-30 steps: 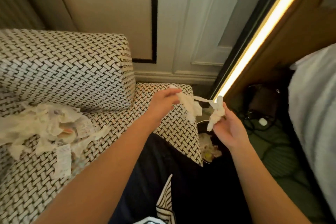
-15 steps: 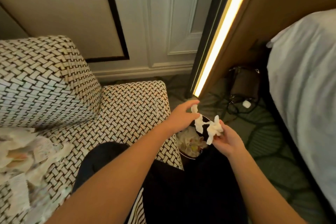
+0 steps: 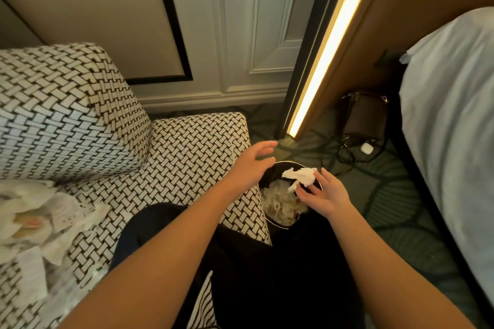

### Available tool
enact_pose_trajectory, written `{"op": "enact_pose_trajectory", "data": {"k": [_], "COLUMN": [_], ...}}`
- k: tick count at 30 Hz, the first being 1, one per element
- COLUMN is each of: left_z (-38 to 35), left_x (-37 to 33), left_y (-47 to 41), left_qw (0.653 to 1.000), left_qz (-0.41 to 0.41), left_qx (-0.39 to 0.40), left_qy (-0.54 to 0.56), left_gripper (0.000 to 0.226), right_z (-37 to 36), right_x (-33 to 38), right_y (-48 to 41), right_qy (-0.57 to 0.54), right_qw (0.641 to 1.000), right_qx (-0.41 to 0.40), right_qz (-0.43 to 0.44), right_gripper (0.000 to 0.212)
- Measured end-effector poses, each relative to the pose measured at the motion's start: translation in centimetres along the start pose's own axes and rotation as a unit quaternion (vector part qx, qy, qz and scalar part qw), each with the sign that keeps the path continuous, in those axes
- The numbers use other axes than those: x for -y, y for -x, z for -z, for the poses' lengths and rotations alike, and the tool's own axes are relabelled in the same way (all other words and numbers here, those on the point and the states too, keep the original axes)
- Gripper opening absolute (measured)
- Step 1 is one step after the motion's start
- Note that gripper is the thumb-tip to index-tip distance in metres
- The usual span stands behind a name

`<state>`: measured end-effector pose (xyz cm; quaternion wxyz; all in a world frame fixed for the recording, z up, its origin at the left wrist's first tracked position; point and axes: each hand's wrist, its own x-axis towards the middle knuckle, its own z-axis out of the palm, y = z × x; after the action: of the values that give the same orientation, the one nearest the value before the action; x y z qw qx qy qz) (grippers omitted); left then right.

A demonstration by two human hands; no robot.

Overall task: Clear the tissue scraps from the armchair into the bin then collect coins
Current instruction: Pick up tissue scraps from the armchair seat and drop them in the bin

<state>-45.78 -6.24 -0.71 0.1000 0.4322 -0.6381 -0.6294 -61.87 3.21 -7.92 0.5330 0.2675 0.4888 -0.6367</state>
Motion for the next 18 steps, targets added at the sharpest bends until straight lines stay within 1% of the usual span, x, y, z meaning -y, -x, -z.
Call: {"op": "enact_pose_trajectory", "data": {"k": [4, 6, 8, 12, 15, 18], "left_z": [0.5, 0.9, 1.9, 4.8, 7.8, 11.2], "left_x": [0.2, 0.2, 0.3, 0.8, 1.5, 2.8], "left_y": [0.8, 1.1, 1.8, 3.4, 5.4, 7.7], "left_qw": [1.0, 1.0, 0.999, 0.997, 0.992, 0.984], "left_qz": [-0.018, -0.023, -0.026, -0.03, -0.038, -0.043], "left_qx": [-0.004, -0.006, -0.019, -0.055, -0.096, -0.145], "left_qy": [0.008, 0.004, 0.014, 0.046, 0.068, 0.092], "left_gripper": [0.04, 0.039, 0.037, 0.033, 0.028, 0.027], "right_z": [0.0, 0.0, -0.4, -2.0, -4.3, -7.0], "right_x": [-0.4, -0.6, -1.2, -2.4, -4.1, -6.5], "right_y": [0.9, 1.3, 1.8, 2.9, 4.1, 5.4], "right_qy": [0.081, 0.105, 0.115, 0.114, 0.152, 0.22], "right_qw": [0.996, 0.994, 0.993, 0.991, 0.984, 0.968], "right_qx": [0.022, 0.027, 0.028, 0.048, 0.069, 0.085], "right_qz": [0.007, 0.009, 0.026, 0.059, 0.066, 0.08], "right_gripper": [0.06, 0.063, 0.06, 0.045, 0.04, 0.036]}}
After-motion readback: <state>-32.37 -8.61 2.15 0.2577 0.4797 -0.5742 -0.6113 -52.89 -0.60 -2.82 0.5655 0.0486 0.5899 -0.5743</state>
